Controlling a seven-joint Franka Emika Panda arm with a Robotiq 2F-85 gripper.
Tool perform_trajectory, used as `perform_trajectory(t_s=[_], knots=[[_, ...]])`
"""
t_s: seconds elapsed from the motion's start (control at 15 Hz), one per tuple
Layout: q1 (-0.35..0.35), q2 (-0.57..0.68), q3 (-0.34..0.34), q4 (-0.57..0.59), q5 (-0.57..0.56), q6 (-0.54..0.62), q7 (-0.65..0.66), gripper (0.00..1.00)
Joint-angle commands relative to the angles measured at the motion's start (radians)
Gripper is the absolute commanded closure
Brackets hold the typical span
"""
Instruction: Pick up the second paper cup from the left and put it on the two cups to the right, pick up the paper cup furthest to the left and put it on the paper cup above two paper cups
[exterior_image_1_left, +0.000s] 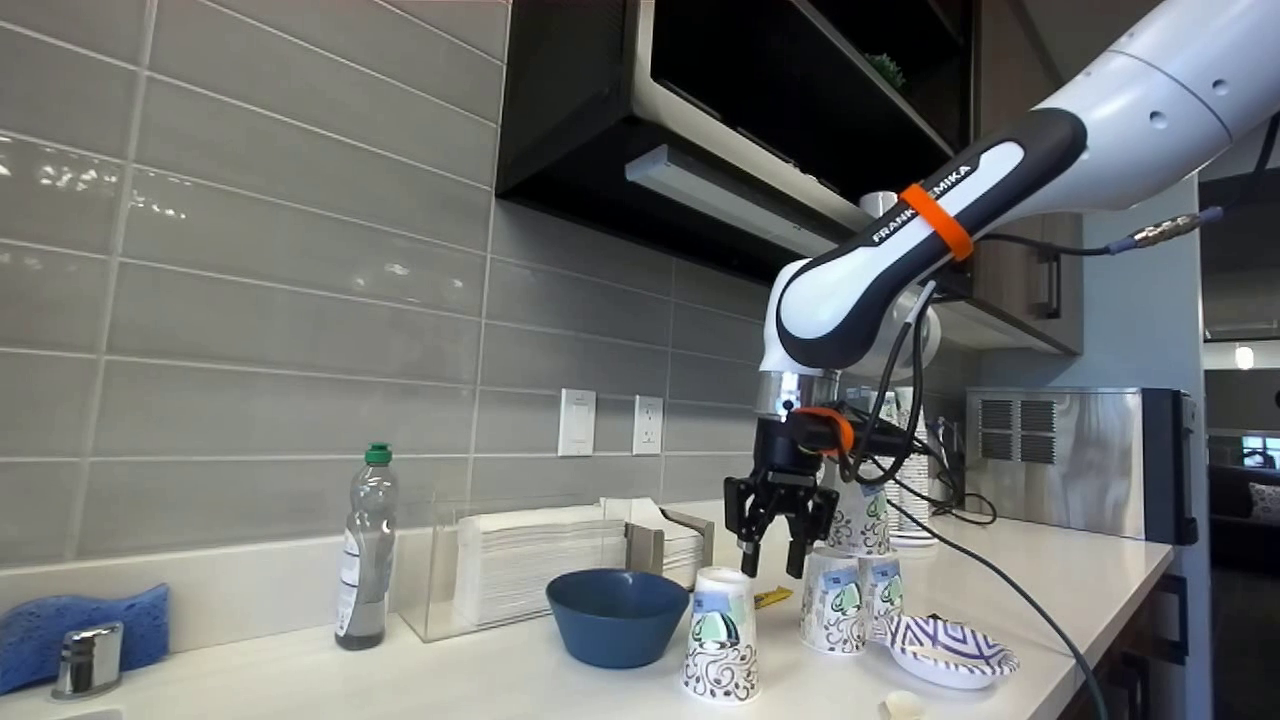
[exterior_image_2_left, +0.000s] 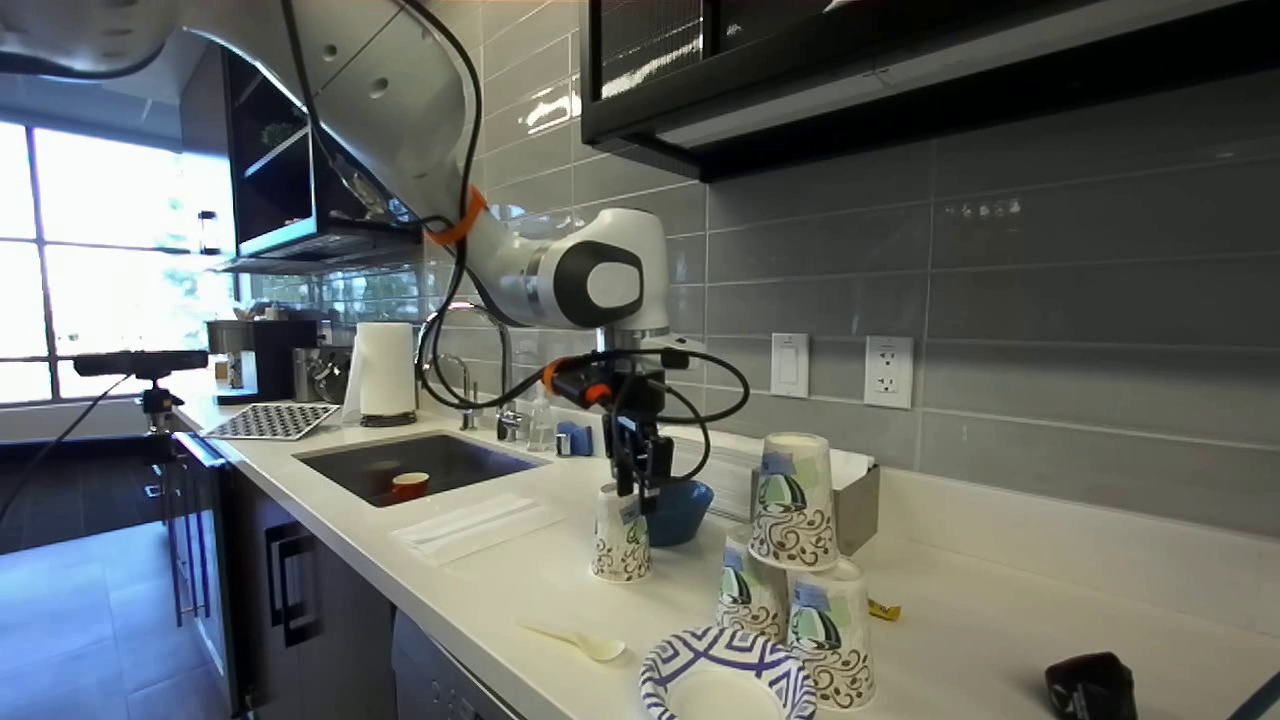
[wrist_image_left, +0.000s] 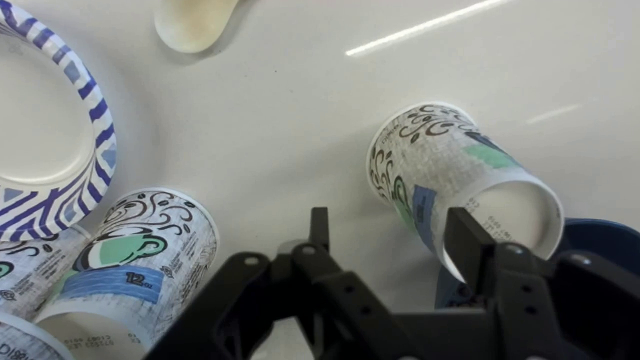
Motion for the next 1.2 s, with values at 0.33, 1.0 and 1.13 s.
perform_trajectory(t_s=[0.33, 1.0, 1.13], knots=[[0.005, 0.030, -0.003, 0.032, 0.043, 0.003, -0.021, 0.00], [0.008, 0.044, -0.003, 0.034, 0.037, -0.004, -0.010, 0.67], [0.007, 0.038, -0.006, 0.036, 0.030, -0.005, -0.003, 0.81]])
